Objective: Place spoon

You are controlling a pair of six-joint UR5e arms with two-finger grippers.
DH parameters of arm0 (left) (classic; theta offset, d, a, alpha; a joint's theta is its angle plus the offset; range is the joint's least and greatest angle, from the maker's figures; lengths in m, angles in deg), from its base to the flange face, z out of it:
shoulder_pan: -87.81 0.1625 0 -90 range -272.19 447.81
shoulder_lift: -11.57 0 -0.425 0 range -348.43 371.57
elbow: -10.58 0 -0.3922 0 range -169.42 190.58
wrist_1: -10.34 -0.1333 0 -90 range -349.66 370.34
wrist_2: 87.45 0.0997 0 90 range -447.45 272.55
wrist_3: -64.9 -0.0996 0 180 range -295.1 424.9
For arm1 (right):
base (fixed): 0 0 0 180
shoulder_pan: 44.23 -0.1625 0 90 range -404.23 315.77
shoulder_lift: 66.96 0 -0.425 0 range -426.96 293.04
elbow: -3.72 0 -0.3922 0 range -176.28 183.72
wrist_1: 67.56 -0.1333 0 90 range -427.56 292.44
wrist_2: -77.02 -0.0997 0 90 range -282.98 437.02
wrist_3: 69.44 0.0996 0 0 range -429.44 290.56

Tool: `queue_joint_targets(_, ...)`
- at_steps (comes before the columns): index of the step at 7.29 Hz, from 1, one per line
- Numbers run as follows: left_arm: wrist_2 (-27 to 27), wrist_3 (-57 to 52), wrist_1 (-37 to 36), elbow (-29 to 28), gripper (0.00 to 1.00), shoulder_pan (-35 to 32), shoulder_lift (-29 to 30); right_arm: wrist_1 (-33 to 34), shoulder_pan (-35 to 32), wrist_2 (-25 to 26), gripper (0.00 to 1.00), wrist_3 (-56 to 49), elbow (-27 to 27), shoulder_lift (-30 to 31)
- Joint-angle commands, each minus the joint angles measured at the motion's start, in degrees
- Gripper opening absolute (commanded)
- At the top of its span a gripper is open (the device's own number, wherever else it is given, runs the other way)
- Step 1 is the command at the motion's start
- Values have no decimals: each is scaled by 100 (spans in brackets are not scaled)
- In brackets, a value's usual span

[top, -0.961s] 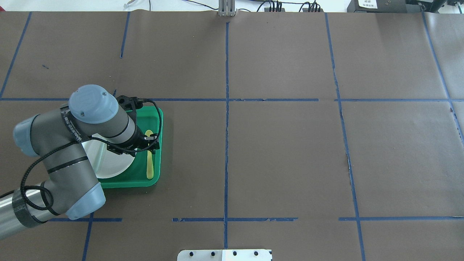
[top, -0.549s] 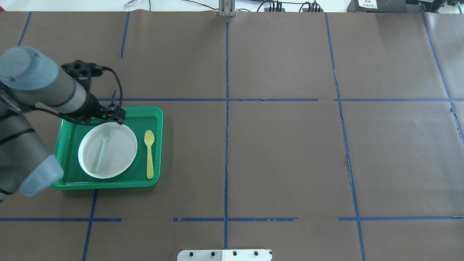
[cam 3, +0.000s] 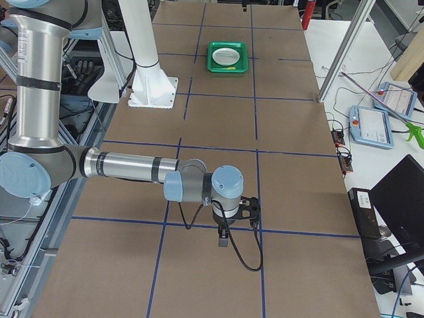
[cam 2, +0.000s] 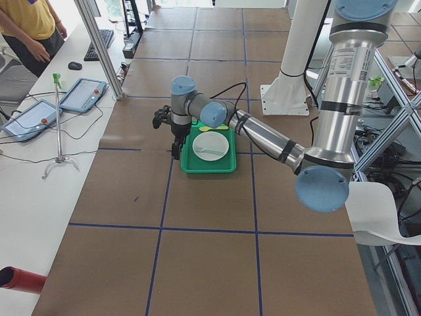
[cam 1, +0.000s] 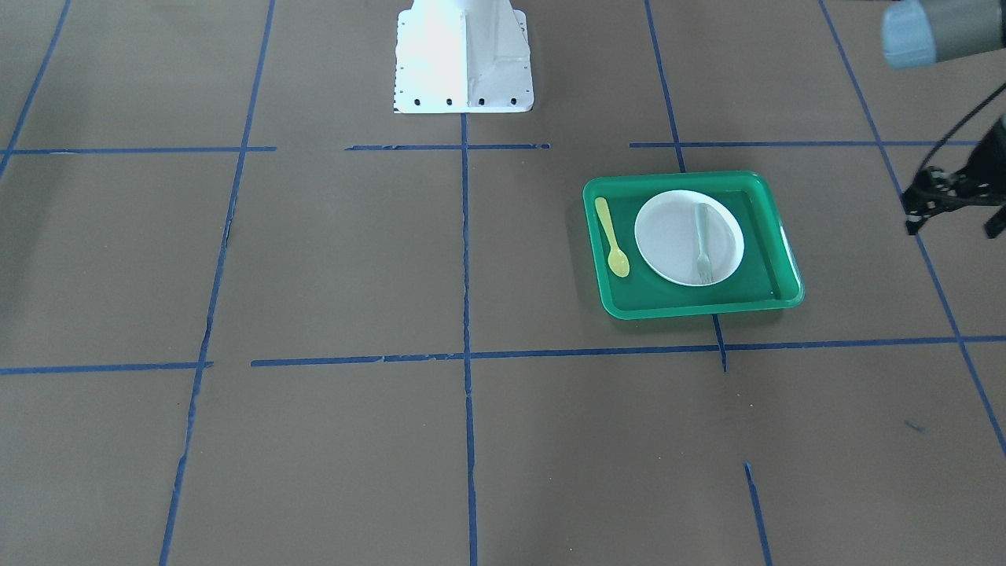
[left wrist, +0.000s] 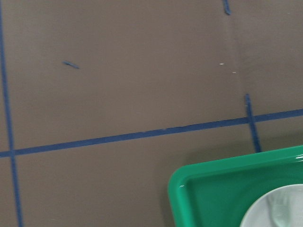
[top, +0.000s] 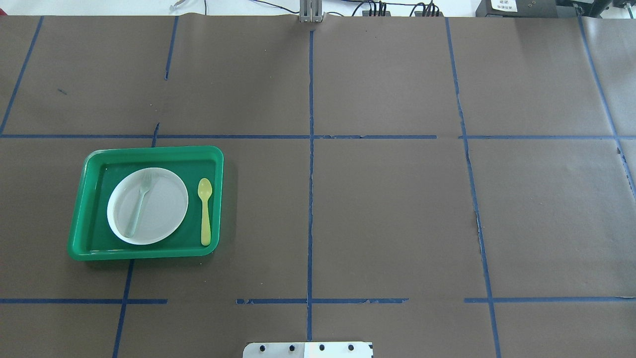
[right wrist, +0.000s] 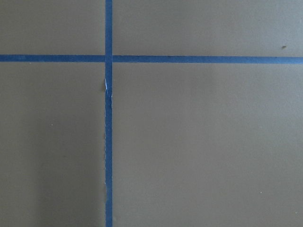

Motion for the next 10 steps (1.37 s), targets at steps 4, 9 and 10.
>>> queue_joint_targets(4, -716, -2122, -144, -634, 100, -1796, -1197, 0, 0, 0, 100, 0, 0, 0)
queue_joint_targets(9, -751, -2122, -82, -695, 100, -1822, -1112, 0, 0, 0, 100, 0, 0, 0)
queue_joint_targets(10, -751, -2130, -82, -721, 100, -1814, -1077, 0, 0, 0, 100, 0, 0, 0)
